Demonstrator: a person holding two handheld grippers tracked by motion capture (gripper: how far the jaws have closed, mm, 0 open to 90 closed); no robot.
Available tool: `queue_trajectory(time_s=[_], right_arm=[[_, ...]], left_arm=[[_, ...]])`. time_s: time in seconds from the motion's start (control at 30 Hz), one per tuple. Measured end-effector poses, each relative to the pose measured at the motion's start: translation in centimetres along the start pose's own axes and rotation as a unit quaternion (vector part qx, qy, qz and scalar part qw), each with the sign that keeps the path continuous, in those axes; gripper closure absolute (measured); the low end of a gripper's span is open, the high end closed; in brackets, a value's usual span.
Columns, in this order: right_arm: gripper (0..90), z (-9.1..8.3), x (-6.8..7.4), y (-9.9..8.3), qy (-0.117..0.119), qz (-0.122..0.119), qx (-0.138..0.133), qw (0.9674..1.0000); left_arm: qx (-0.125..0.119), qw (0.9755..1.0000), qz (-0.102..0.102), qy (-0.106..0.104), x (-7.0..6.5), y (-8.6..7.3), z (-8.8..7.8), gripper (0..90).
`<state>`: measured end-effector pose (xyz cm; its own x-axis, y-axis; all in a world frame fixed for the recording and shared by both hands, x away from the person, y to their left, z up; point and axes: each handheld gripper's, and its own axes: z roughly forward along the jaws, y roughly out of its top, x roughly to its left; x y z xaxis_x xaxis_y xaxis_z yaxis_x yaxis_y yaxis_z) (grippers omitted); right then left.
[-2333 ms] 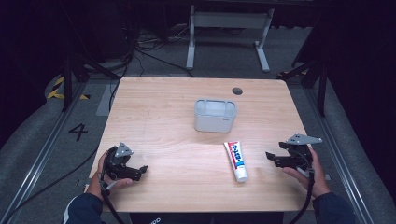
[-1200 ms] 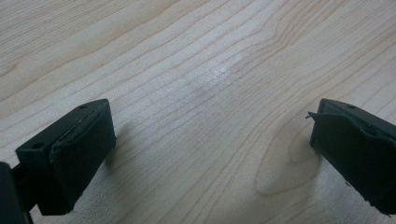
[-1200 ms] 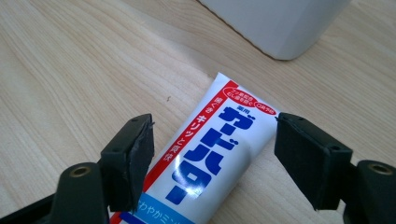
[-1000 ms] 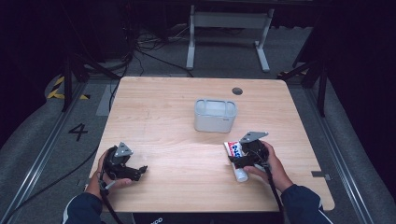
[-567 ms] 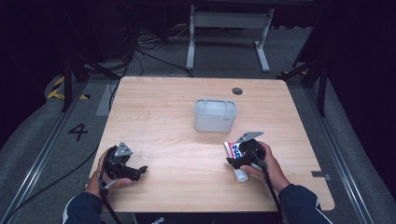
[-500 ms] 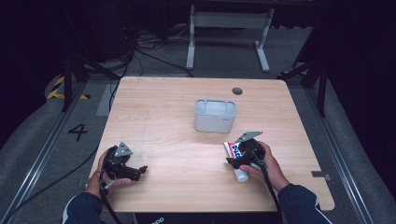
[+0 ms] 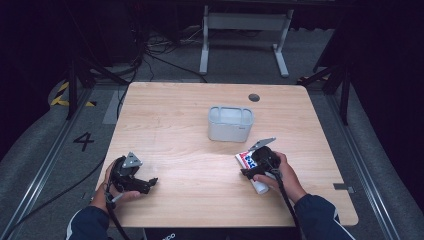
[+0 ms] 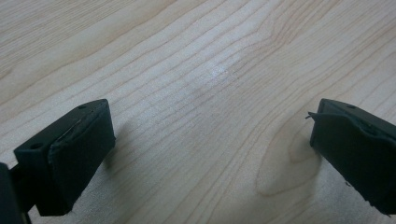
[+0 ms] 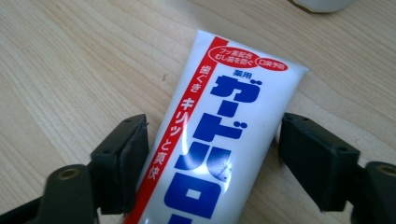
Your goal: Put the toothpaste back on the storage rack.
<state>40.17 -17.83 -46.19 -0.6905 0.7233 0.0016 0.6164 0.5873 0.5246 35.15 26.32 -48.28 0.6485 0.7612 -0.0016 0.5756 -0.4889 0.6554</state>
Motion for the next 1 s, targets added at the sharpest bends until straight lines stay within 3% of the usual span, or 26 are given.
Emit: queue_trajectory(time_s=[0.6, 1.0], right_arm=[[45.0, -0.12, 0.39, 0.92, 0.012, -0.024, 0.021, 0.9994], [55.6, -0.59, 0.04, 0.71, 0.028, -0.025, 0.012, 0.9992]], left_arm=[[0.000, 1.0000, 0.000, 0.000, 0.00, 0.00, 0.01, 0.2], [0.000, 1.0000, 0.000, 0.000, 0.00, 0.00, 0.00, 0.3]])
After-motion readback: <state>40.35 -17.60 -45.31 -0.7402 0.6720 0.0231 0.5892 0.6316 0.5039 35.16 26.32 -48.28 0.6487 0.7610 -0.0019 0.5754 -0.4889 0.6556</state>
